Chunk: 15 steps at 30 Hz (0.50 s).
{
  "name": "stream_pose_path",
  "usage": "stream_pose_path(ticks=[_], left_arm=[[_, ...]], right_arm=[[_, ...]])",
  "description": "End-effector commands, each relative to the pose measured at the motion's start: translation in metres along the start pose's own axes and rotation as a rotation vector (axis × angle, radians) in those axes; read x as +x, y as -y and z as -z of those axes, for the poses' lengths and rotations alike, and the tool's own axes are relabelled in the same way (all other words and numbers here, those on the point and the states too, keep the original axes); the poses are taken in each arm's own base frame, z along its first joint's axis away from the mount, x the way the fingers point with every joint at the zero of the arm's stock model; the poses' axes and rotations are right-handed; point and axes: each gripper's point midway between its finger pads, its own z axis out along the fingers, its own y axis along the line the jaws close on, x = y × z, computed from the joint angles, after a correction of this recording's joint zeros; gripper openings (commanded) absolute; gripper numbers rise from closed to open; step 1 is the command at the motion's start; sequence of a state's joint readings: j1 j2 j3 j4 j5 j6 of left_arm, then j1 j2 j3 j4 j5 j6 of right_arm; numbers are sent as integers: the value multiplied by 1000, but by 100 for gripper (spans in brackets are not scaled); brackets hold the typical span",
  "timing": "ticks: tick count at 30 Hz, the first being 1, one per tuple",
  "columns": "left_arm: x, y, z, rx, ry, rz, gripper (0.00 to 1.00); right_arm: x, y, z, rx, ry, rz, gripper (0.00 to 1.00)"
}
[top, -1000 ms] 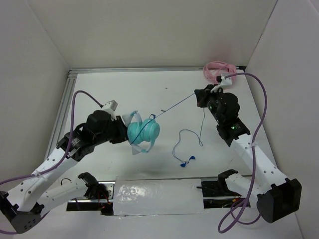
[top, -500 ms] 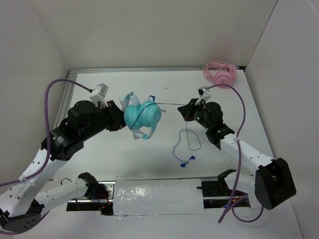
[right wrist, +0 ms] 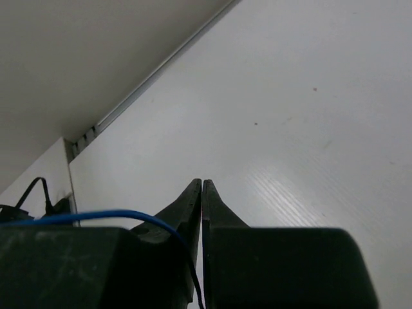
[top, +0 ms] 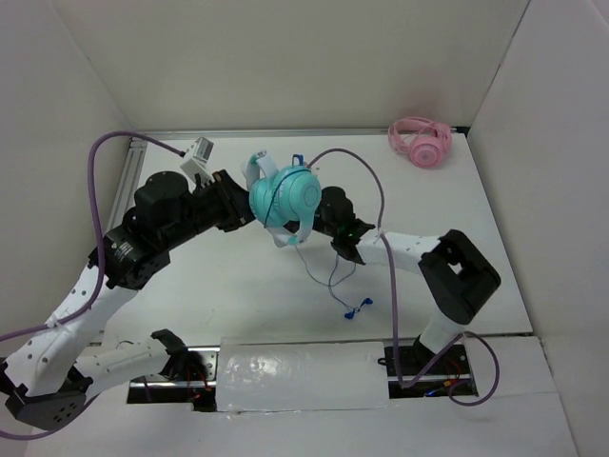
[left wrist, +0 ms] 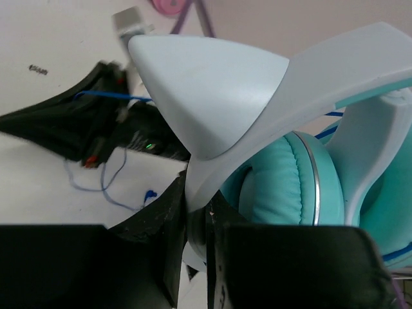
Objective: Wrap the headphones
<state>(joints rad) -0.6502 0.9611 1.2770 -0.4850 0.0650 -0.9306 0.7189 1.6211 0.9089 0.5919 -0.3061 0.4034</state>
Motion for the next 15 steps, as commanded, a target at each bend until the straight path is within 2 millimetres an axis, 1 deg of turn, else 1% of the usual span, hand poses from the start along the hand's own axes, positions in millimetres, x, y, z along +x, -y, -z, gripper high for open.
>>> stream_pose_path(ticks=[1, 2, 4, 5, 6, 7, 8, 9, 10, 11, 12, 13, 14, 15], left_arm=[[-57, 76, 26, 234, 178, 60, 0], [-61, 80, 27, 239, 186, 66, 0], [-73, 86, 28, 234, 217, 74, 0], [-75, 86, 27, 224, 218, 77, 0], [-82, 89, 25, 214, 234, 84, 0], [-84, 91, 26, 214, 235, 94, 0], [-89, 87, 23, 187, 258, 101, 0], [-94, 88, 21, 176, 277, 109, 0], [-97, 89, 20, 178, 285, 99, 0], [-102, 93, 19, 188, 303, 92, 0], [-106, 92, 17, 176, 318, 92, 0], [-110, 89, 14, 159, 333, 99, 0], [-114, 86, 7, 122, 337, 104, 0], [-118, 77, -2, 61, 347, 140, 0]], right_arm=[[-28, -53, -23, -218, 124, 83, 11], [-17, -54, -30, -238, 110, 71, 11], [-5, -69, -35, -335, 109, 70, 15], [1, -74, -36, -367, 98, 56, 16], [8, -83, -34, -418, 80, 60, 17], [17, -89, -35, -446, 71, 64, 17], [23, -93, -34, -463, 65, 70, 17], [33, -97, -30, -483, 50, 72, 17], [43, -107, -28, -508, 34, 76, 16], [50, -113, -25, -527, 24, 91, 15], [64, -114, -18, -530, -10, 91, 10], [74, -121, -13, -539, -30, 97, 5], [92, -118, -4, -525, -63, 87, 1], [97, -126, 8, -539, -63, 89, 0]])
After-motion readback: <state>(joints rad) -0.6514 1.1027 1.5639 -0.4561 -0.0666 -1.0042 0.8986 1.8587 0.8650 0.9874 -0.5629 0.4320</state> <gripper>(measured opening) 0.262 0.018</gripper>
